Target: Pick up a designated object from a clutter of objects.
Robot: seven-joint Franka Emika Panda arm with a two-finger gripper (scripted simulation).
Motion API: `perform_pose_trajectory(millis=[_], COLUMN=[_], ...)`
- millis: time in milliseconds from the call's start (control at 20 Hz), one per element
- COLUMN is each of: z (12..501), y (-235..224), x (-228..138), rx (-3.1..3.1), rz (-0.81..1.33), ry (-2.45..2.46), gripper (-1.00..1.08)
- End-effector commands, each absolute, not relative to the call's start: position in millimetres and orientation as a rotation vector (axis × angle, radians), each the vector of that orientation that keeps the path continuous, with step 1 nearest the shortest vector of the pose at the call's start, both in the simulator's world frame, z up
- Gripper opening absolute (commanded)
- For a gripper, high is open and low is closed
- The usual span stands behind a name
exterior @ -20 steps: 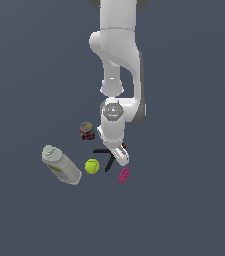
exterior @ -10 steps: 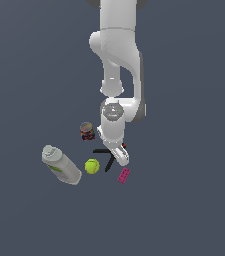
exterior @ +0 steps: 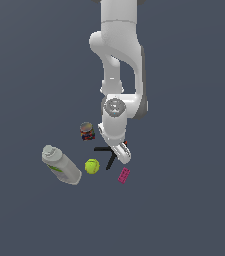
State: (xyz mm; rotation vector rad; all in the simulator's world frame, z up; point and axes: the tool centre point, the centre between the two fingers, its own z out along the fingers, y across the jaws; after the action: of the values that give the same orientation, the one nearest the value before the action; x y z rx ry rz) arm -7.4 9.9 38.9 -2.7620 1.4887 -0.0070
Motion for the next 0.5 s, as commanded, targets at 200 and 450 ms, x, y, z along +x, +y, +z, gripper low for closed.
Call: perform_pose_trajectory(millis=[200,450], z=[74.0,114.7], y=[22.0,36.1], x=[-12.5,-19.4], rx=[-2.761,-2.761], rz=[-0.009,-0.008], ry=[1.489,1.489], gripper=[-1.0,-1.0])
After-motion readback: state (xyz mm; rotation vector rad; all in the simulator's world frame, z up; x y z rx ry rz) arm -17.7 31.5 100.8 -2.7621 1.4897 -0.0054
